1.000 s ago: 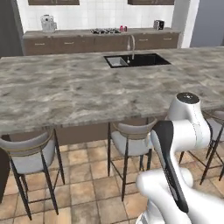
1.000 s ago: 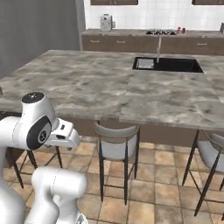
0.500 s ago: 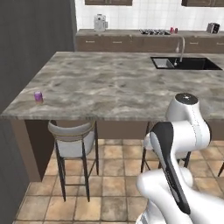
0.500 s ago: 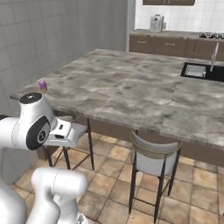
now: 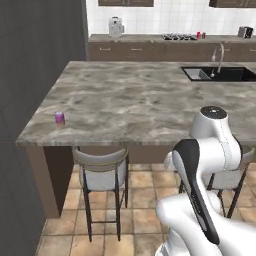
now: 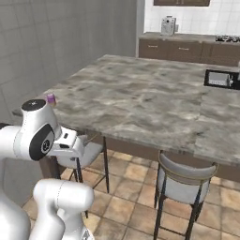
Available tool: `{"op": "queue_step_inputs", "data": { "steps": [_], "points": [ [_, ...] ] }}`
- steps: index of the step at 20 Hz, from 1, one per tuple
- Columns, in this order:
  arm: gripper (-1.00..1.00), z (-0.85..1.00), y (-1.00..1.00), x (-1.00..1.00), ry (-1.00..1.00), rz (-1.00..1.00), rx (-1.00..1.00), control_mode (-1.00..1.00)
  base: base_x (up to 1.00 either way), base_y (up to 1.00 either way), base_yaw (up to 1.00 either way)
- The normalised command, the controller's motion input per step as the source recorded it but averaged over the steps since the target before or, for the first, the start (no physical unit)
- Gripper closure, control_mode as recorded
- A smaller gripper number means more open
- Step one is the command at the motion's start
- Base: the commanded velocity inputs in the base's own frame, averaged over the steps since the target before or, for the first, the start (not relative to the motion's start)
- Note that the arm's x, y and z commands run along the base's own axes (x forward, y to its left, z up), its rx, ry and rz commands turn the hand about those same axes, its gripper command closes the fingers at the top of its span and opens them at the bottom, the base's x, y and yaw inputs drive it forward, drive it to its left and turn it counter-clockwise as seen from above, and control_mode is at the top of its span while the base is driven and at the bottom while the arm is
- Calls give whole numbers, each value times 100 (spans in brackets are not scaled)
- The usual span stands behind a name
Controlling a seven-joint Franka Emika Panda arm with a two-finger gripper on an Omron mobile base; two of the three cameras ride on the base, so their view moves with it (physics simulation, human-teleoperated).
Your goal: Four empty soda cans are scattered around the kitchen. Gather all the cans and cluster them next to the stove for recycling.
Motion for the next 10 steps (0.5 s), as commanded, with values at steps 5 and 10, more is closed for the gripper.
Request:
{"op": "queue_step_inputs", "data": {
  "steps": [5,10],
  "points": [
    [-100,0,0,0,0,0,0,100,85,70,-16],
    [-100,0,0,0,0,0,0,100,100,66,-27]
  ]
}}
